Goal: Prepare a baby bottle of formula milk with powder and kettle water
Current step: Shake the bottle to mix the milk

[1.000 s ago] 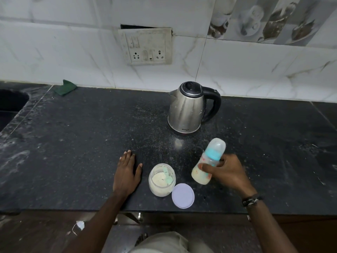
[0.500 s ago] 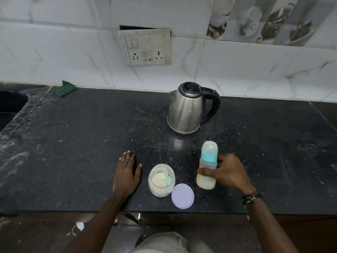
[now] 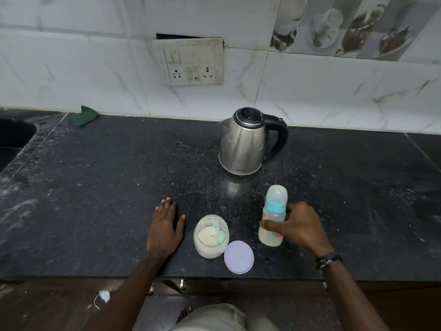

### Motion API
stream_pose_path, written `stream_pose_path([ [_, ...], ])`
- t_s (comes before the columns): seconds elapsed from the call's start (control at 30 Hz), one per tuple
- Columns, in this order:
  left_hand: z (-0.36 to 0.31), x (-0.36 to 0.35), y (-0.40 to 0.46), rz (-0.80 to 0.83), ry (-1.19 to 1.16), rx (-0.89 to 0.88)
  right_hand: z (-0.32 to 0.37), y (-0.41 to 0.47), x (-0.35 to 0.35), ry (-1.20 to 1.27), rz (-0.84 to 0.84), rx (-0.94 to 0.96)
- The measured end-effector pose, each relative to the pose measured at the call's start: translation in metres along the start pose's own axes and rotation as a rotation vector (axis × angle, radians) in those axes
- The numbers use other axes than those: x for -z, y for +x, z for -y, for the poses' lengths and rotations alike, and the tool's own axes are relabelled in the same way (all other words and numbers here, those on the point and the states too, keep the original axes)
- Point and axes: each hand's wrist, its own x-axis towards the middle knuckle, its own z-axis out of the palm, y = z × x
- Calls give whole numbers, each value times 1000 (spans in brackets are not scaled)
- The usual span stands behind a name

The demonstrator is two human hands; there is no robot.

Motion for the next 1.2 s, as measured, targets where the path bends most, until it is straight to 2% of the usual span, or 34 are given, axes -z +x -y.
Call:
stream_pose_path([
  [0.1, 0, -1, -1, 0, -2, -4, 1, 0, 1, 83, 28, -47],
  [0.2, 0, 0, 0, 3, -1, 3, 1, 0, 1, 40, 38, -40],
  [0.47, 1, -2, 0, 8, -6, 6, -1, -3, -2, 144, 77, -42],
  [0.53, 1, -2, 1, 5, -4, 7, -1, -3, -2, 168, 23, -47],
  [0.67, 1, -2, 0, 0, -8, 5, 1, -2, -3, 209, 56, -49],
  [0.77, 0, -1, 0, -4, 0, 6, 3, -1, -3, 237, 0, -72],
  [0.87, 1, -2, 0, -2, -7, 2, 5, -2, -5, 259, 49, -28],
  [0.97, 1, -2, 0, -2, -4, 2, 3, -1, -8, 262, -31, -45],
  [1.03, 1, -2, 0, 3, -5, 6, 5, -1, -9, 312, 8, -63],
  [1.1, 2, -2, 0, -2, -7, 2, 5, -2, -10, 274, 0, -2],
  [1.2, 1, -3, 1, 4, -6, 7, 7, -1, -8, 351, -50, -68],
])
